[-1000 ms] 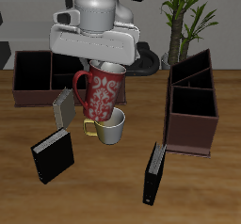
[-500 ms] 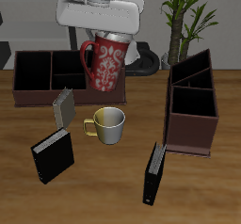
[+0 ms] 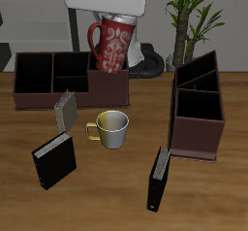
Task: Place the red mug into the back desk caddy's right compartment
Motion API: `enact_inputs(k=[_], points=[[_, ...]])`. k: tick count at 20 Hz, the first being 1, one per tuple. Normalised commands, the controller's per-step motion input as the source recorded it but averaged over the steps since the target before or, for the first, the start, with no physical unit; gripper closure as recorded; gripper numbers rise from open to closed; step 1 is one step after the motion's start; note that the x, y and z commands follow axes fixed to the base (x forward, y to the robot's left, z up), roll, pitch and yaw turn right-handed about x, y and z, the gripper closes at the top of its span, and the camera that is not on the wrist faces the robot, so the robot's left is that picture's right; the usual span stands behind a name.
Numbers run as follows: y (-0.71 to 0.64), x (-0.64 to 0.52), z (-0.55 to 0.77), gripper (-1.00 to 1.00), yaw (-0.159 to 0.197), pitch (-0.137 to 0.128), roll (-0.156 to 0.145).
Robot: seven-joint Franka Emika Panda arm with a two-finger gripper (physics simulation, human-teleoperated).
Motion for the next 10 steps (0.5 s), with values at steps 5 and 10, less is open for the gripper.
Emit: enact_inputs(k=[5, 10], points=[[0.22, -0.63, -0.03, 1.0, 0.062, -0.019, 0.046], [0.12, -0.48, 0.01, 1.0, 0.06, -0.016, 0.01]])
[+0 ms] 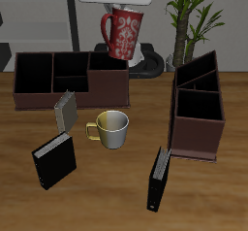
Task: Place the red mug into the back desk caddy's right compartment
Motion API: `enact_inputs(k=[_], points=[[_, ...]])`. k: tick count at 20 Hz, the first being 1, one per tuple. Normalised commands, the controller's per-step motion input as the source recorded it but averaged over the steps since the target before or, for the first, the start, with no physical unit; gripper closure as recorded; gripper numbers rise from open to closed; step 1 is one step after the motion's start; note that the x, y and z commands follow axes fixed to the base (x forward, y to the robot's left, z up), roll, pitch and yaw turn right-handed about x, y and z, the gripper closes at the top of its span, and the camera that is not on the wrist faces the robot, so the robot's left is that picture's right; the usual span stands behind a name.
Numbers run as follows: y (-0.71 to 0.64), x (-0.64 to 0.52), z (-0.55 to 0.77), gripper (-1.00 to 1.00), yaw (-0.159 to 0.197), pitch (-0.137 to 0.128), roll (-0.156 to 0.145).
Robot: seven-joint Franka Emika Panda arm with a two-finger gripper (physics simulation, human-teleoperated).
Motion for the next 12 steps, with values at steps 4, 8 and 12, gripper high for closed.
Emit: enact_inputs(k=[4, 8, 12], points=[[0.07, -0.51, 0.12, 1.0, 0.041, -0.028, 0.008], [0.06, -0.44, 0.01, 1.0, 0.011, -0.01, 0.016], [0.21, -0.5, -0.1, 1.0, 0.072, 0.057, 0.094]])
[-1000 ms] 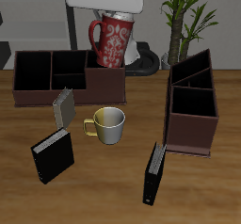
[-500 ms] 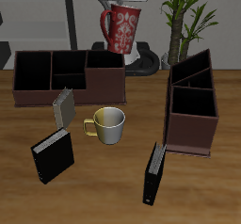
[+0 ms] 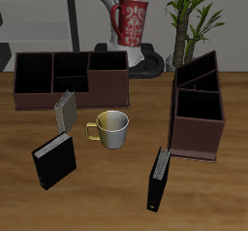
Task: Place the red mug into the back desk caddy's right compartment
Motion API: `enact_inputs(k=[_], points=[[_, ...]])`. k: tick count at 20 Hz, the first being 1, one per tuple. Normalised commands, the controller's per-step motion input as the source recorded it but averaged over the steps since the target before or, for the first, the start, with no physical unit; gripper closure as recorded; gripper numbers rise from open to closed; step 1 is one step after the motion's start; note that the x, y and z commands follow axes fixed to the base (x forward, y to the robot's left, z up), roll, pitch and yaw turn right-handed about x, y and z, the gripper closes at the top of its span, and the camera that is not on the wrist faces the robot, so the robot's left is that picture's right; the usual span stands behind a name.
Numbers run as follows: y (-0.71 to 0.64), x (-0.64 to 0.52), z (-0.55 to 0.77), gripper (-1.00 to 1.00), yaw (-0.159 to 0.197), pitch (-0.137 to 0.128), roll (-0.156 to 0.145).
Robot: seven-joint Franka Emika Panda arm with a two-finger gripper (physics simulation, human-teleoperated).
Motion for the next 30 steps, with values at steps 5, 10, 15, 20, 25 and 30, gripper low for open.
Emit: enact_inputs(k=[5, 10, 15, 20, 25, 30], points=[[-0.2, -0.45, -0.01, 1.0, 0.101, 0.06, 0.048], [-0.33, -0.2, 0.01, 1.0, 0.038, 0.012, -0.016], [-0.26, -0.11, -0.02, 1.0, -0.014, 0.021, -0.024], [-0.2, -0.18, -0.01, 1.0, -0.021, 0.001, -0.015], [0.04, -0.22, -0.12, 1.0, 0.002, 0.006, -0.001], [-0.12, -0.17, -0.12, 1.0, -0.017, 0.008, -0.023]])
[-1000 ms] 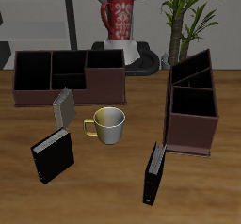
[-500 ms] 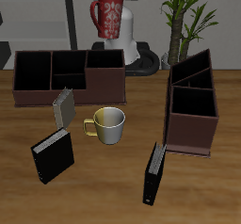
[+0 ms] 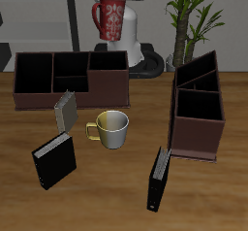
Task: Place the red mug into the back desk caddy's right compartment
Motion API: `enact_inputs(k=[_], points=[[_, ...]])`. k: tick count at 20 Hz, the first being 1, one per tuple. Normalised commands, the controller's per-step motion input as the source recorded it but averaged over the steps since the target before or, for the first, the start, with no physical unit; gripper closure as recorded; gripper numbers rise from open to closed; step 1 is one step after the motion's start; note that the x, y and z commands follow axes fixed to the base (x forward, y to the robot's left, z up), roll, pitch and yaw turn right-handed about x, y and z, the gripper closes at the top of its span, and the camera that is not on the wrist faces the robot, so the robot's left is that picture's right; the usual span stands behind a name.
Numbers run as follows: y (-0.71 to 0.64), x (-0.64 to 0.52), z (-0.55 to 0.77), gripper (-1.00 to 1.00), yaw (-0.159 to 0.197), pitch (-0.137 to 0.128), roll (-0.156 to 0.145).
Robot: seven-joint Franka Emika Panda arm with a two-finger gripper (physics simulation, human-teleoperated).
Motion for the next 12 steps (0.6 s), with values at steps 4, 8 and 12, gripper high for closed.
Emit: enact_inputs(k=[4, 8, 12], points=[[-0.12, -0.11, -0.17, 1.0, 0.006, 0.017, -0.002], [0.0, -0.07, -0.08, 1.0, -0.007, 0.001, -0.007], [-0.01, 0.07, -0.08, 1.0, -0.001, 0.014, -0.018]])
